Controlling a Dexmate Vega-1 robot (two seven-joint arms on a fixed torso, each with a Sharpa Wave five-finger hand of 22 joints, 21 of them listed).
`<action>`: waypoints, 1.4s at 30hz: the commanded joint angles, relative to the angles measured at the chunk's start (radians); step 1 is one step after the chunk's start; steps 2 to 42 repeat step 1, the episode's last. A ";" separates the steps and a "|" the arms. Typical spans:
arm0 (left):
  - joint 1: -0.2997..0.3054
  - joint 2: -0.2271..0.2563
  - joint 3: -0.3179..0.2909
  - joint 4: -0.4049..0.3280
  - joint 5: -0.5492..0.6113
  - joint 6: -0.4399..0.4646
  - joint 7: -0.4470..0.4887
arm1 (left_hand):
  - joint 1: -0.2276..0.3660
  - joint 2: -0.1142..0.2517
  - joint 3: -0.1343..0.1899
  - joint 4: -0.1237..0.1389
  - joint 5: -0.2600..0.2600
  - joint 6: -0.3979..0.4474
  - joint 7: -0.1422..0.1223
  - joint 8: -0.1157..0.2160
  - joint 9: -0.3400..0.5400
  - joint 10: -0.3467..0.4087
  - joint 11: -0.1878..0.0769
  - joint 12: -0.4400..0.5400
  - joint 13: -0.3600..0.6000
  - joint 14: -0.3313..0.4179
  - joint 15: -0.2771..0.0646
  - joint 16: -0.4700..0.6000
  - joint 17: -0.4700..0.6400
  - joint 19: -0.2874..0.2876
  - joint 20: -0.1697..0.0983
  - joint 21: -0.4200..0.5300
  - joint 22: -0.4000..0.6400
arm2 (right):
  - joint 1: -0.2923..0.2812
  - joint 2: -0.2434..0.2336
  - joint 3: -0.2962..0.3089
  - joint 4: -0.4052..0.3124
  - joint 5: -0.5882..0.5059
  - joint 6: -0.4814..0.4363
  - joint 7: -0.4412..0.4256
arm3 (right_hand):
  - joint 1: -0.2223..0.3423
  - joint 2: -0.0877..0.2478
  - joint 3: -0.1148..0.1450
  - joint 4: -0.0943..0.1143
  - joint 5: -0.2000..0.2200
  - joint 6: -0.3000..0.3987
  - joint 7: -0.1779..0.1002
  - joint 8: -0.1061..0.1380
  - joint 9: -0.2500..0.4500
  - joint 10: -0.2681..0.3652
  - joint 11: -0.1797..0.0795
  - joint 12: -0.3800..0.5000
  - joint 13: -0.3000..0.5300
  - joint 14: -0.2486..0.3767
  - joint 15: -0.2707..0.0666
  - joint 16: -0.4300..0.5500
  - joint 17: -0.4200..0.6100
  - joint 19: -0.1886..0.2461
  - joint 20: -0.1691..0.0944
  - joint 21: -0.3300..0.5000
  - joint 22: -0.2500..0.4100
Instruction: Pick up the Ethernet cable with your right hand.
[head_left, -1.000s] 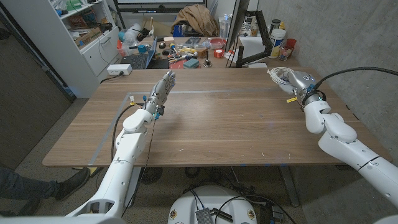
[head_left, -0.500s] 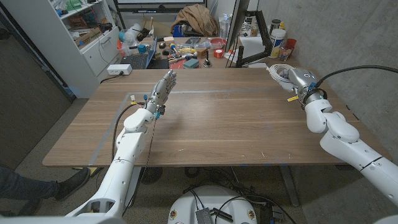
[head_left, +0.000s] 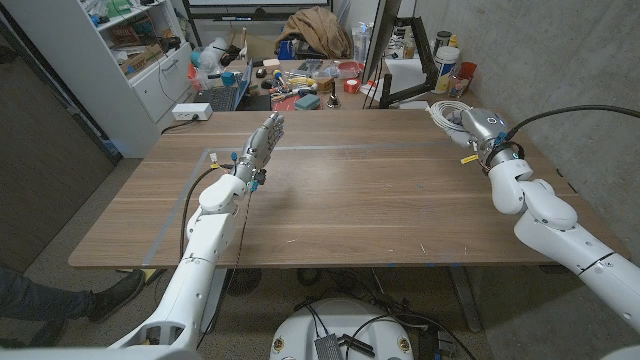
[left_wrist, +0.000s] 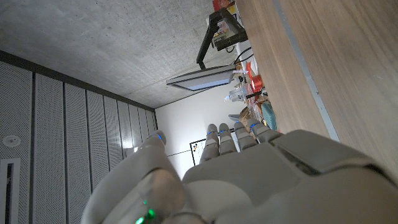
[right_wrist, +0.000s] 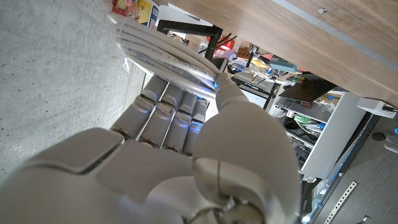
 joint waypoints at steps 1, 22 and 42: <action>-0.011 0.004 0.003 0.023 -0.001 -0.001 -0.011 | 0.006 0.003 -0.005 0.001 0.002 0.008 0.002 0.002 0.003 0.001 0.001 0.002 0.003 -0.007 0.000 0.003 0.003 -0.012 -0.014 0.008 0.006 | -0.002 0.010 -0.008 0.000 -0.018 -0.003 -0.008 | 0.008 0.011 -0.003 0.001 0.008 0.097 -0.085 0.003 0.003 0.005 -0.002 0.001 0.003 0.006 -0.112 -0.002 0.005 -0.006 -0.087 0.010 0.004; -0.011 0.004 0.003 0.023 -0.001 -0.001 -0.011 | 0.006 0.003 -0.005 0.001 0.002 0.008 0.002 0.002 0.003 0.001 0.001 0.002 0.003 -0.007 0.000 0.003 0.003 -0.012 -0.014 0.008 0.006 | -0.002 0.010 -0.008 0.000 -0.018 -0.003 -0.008 | 0.008 0.011 -0.003 0.001 0.008 0.097 -0.085 0.003 0.003 0.005 -0.002 0.001 0.003 0.006 -0.112 -0.002 0.005 -0.006 -0.087 0.010 0.004; -0.011 0.004 0.003 0.023 -0.001 -0.001 -0.011 | 0.006 0.003 -0.005 0.001 0.002 0.008 0.002 0.002 0.003 0.001 0.001 0.002 0.003 -0.007 0.000 0.003 0.003 -0.012 -0.014 0.008 0.006 | -0.002 0.010 -0.008 0.000 -0.018 -0.003 -0.008 | 0.008 0.011 -0.003 0.001 0.008 0.097 -0.085 0.003 0.003 0.005 -0.002 0.001 0.003 0.006 -0.112 -0.002 0.005 -0.006 -0.087 0.010 0.004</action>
